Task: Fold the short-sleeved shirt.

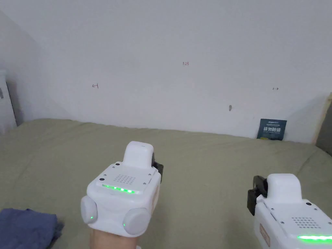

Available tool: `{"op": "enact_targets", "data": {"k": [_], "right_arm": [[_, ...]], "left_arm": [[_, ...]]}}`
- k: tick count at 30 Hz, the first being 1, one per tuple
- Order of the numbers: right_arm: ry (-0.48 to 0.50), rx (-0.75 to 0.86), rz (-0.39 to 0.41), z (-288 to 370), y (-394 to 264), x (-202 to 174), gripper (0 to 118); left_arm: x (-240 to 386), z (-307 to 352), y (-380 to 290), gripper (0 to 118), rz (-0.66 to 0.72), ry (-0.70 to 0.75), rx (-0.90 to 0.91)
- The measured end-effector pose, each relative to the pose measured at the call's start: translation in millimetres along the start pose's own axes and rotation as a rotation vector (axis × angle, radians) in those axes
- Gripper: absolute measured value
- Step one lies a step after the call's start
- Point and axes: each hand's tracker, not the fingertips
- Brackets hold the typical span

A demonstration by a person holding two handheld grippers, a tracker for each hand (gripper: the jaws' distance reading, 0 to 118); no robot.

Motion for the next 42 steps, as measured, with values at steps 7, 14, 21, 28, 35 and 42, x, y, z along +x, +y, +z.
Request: {"op": "enact_targets", "data": {"k": [7,14,21,28,35,42], "right_arm": [[-0.019,-0.017,0.001,-2.5,1.2,11.0,1],[-0.012,-0.011,0.010,-4.8,1.7,9.0,1],[-0.010,-0.014,-0.010,-3.6,0.3,10.2,4],[-0.038,0.028,-0.024,0.6,-0.9,17.2,118],[-0.041,0.003,-0.067,4.9,-3.6,25.1,118],[-0.030,-0.006,-0.045,10.6,-9.3,16.9,118]], "left_arm": [[-14.5,-1.7,-6.5,0,-0.012,0.063,-0.031],[-25.0,-2.3,-12.4,0,0.021,0.089,-0.046],[-23.3,6.2,-14.5,2,0.011,0.097,-0.039],[-34.6,7.2,-18.0,118,0.017,0.080,-0.016],[-33.9,13.3,-18.8,118,-0.066,0.119,-0.021],[-25.0,16.2,-19.4,118,-0.106,0.082,-0.049]]}}
